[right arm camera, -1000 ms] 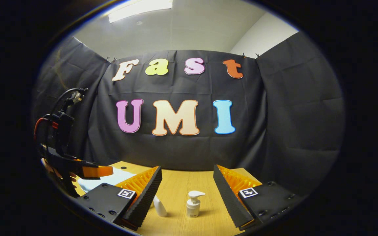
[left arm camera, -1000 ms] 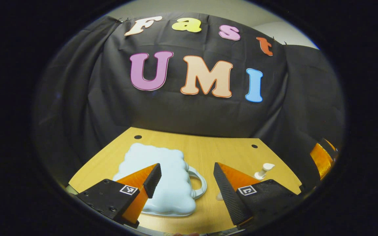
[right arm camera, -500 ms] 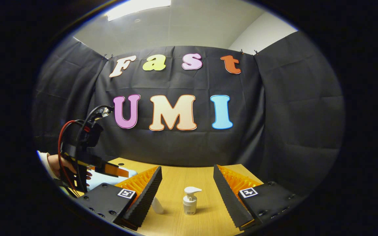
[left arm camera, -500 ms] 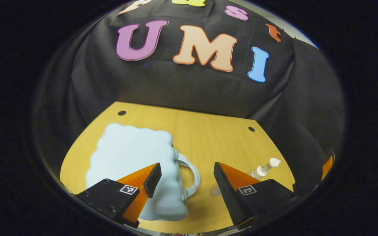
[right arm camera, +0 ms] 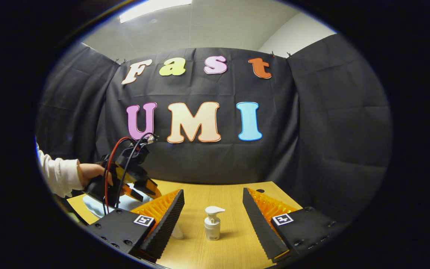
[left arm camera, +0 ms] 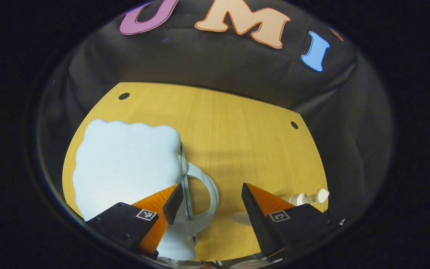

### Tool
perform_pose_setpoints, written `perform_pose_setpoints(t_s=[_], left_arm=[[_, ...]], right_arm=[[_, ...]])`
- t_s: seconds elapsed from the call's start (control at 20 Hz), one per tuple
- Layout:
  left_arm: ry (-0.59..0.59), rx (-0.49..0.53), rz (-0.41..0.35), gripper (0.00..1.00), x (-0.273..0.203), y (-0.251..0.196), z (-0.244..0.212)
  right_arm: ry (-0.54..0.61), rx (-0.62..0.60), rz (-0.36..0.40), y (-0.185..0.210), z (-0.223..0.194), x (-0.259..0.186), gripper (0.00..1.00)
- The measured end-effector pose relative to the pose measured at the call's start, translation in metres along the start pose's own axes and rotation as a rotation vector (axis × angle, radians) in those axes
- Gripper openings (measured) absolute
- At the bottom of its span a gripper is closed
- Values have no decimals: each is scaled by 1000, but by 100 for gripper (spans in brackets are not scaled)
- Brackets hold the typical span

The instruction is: First open the suitcase, pack the skin care products into it, and then close the suitcase.

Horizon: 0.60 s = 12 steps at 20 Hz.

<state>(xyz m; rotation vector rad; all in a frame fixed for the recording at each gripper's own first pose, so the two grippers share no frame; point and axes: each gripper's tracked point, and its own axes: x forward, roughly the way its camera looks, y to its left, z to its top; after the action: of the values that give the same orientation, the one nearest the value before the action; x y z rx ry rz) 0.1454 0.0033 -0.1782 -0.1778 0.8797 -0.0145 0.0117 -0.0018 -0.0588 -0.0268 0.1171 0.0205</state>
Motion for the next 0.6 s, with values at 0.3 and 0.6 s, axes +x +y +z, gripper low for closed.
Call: perform_pose_setpoints(t_s=[0.3,0.6], left_arm=[[197,23,55,78,28,0,-16],[307,4,106,60,49,5,-29]], right_arm=[[5,10,-18,-14,-1,-3,98],[28,37,-45,-32,-9,-7,98]])
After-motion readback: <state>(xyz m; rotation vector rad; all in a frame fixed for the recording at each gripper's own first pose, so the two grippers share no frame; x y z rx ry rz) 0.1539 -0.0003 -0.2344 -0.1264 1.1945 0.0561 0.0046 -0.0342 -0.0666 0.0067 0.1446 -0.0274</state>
